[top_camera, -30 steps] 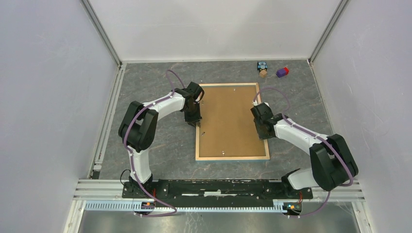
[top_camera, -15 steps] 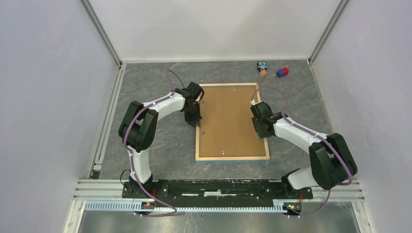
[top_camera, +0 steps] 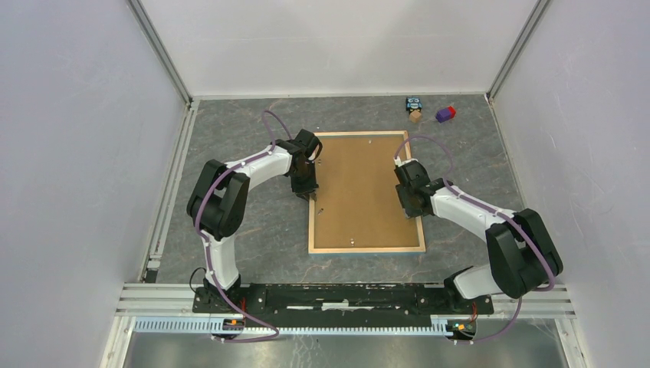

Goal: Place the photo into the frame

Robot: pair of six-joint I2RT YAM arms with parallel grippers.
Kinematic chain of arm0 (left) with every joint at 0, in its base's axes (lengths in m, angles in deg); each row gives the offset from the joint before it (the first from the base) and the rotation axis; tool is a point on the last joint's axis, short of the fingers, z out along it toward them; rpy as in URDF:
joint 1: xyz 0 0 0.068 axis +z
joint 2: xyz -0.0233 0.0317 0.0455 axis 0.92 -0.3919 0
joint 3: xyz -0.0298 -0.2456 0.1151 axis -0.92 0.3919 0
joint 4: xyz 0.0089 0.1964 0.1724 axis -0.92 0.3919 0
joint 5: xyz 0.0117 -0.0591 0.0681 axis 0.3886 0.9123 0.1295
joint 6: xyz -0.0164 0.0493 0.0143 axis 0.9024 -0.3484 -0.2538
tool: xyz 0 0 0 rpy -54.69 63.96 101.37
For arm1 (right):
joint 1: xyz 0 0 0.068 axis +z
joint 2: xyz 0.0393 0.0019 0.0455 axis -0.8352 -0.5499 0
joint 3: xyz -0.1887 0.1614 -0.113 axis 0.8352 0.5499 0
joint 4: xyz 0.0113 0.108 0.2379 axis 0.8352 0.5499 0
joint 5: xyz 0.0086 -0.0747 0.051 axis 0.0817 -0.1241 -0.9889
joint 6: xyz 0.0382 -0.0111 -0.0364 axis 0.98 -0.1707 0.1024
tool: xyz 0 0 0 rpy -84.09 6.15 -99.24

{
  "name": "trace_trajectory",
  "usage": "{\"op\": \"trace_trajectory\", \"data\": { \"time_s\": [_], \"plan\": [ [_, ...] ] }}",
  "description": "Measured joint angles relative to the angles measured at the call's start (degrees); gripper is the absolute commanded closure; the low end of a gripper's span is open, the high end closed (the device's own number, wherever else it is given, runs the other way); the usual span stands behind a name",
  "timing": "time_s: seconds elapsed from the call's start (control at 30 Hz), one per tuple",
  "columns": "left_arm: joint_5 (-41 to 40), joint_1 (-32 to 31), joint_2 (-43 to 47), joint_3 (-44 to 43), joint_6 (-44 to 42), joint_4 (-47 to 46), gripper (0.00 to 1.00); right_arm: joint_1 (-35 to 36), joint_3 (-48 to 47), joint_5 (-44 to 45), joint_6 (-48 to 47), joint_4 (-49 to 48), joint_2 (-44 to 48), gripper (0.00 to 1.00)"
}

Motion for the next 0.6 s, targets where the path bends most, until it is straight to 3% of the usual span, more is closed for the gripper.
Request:
{"op": "trace_trajectory", "data": {
  "time_s": [0.2,0.43,0.6],
  "plan": [
    [0.0,0.0,0.0,0.0,0.0,0.0,0.98,0.1,0.6,0.0,0.1,-0.9,-0.3,0.57],
    [0.0,0.0,0.0,0.0,0.0,-0.1,0.98,0.6,0.8,0.5,0.3,-1.6,-0.5,0.71],
    [0.1,0.0,0.0,0.0,0.0,-0.1,0.98,0.6,0.9,0.8,0.2,-1.7,-0.5,0.76]
  ]
}}
